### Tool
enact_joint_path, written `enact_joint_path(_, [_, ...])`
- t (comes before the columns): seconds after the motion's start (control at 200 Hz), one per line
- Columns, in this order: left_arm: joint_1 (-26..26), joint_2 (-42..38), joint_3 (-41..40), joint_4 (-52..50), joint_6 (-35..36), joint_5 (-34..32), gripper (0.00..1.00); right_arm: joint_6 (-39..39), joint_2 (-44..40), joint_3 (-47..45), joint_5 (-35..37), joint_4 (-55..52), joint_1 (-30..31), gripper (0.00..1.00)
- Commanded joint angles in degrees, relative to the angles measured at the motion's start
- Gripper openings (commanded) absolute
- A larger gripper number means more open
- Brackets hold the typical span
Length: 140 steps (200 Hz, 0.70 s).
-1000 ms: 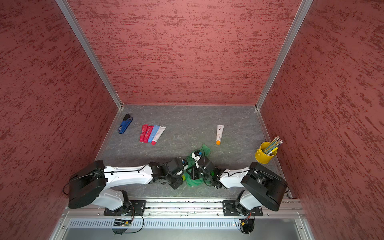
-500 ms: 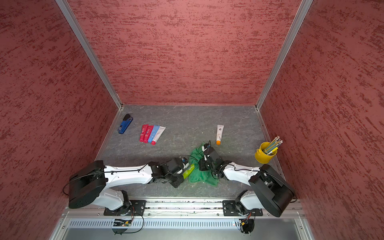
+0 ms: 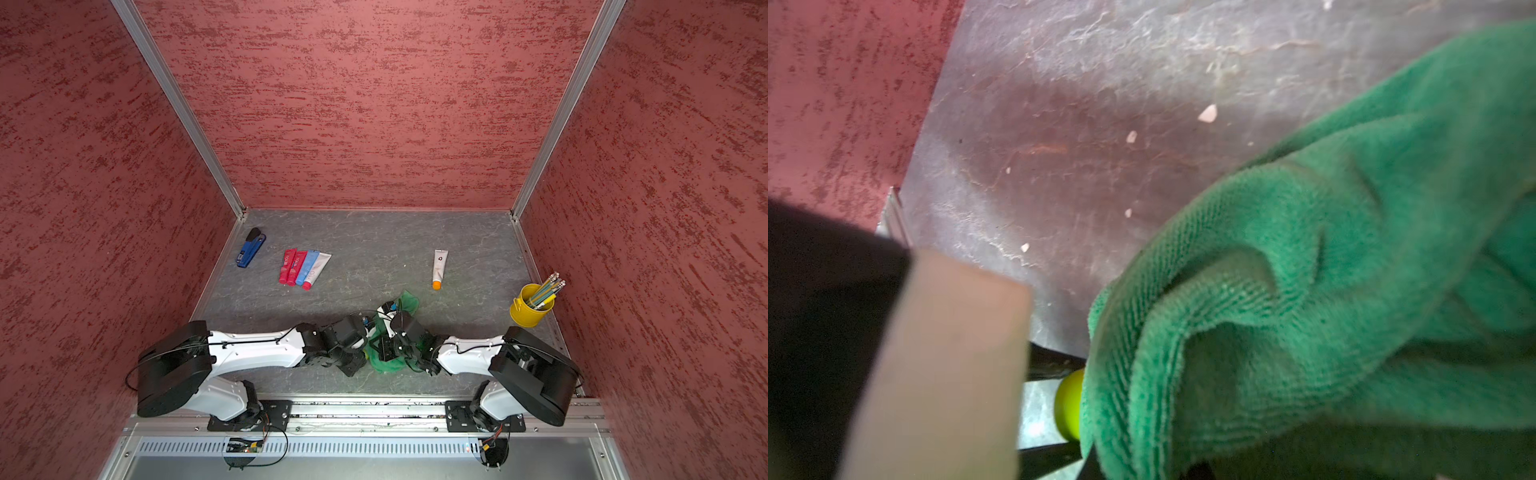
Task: Wipe the surface of the toothpaste tube
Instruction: Wipe the dirt from the toothpaste tube.
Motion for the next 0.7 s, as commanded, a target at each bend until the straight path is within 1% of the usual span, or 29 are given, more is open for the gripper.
enact_joint_path(0.0, [0.57,0.41,0.21,2.67,-0.03,-0.98,0.0,0.38,3.23,-0.79,-3.77,-4.96,0.37,0.0])
enact_joint_path(0.085, [0.61,-0.04,-0.06,2.75,-0.14,-1.05,0.0,-1.38,3.26,-0.58,-2.85,-6.81,-2.65,0.0])
enact_joint_path(0.23, [0.52,-0.26,-0.24,2.81,-0.07,-1.07,0.0,-6.12,2.09,-0.53,-0.16,-11.41,-11.7,0.0])
enact_joint_path(0.296, [0.52,-0.29,-0.25,2.77,-0.05,-1.03,0.0,-7.32,1.49,-0.01,0.4,-12.45,-14.48,0.0])
enact_joint_path(0.546, [0.39,-0.11,-0.18,2.78,-0.02,-1.11,0.0,-8.58,3.78,2.72,3.47,-13.92,-16.58,0.0])
enact_joint_path(0.696, [0.37,-0.08,-0.15,2.87,0.15,-0.9,0.0,-8.71,2.97,3.57,7.21,-16.03,-17.29,0.0])
